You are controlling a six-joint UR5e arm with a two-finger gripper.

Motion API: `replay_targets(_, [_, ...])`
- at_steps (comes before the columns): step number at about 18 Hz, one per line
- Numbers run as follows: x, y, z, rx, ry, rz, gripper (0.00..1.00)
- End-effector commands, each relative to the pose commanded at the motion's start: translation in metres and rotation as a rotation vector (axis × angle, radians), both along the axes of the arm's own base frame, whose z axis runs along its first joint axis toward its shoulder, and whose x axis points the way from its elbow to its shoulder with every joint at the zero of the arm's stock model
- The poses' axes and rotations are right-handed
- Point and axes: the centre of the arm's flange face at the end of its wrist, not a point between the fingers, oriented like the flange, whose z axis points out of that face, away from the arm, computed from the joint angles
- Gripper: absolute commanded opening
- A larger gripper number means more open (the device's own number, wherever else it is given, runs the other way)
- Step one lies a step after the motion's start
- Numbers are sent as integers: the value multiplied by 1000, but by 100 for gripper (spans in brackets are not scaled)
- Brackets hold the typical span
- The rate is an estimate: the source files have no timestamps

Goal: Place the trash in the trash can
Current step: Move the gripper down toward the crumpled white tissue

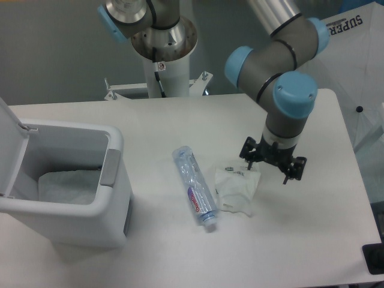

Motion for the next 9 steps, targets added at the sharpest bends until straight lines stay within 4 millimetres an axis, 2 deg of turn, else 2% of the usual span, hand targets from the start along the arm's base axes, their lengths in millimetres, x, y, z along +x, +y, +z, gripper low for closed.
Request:
replay_targets(4, [5,21,-21,-12,-34,128,100])
replay_targets(9, [-9,50,-37,-12,-43,297,100])
